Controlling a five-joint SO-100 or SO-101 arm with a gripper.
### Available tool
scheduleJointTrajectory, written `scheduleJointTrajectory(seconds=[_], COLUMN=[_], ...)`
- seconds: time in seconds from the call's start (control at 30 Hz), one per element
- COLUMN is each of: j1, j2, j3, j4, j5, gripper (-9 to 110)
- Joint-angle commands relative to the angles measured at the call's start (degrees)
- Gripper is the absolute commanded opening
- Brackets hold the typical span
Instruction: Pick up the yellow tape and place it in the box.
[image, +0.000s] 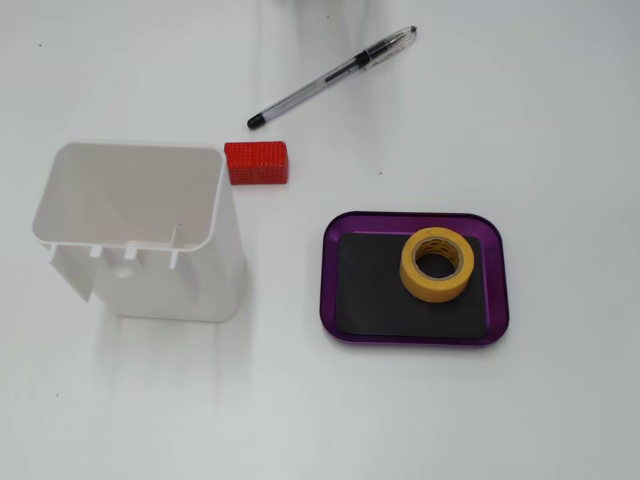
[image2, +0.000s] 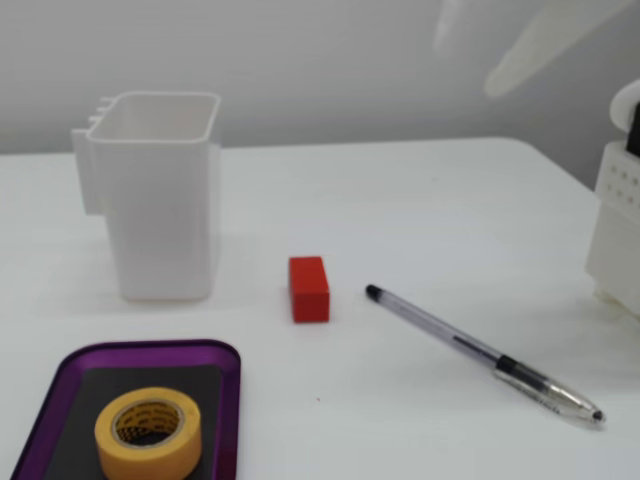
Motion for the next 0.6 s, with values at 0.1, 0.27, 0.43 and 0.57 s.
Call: scheduleJointTrajectory(seconds=[0.1, 0.27, 0.43, 0.57], j1=[6.68, 7.03, 6.94, 7.03], j2=[24.96, 42.71, 39.55, 39.20], j3=[35.24, 51.15, 55.99, 58.54], j4=[-12.48, -14.68, -16.52, -16.79], j5=[0.26, 0.35, 0.53, 0.62], gripper=[13, 13, 12, 12])
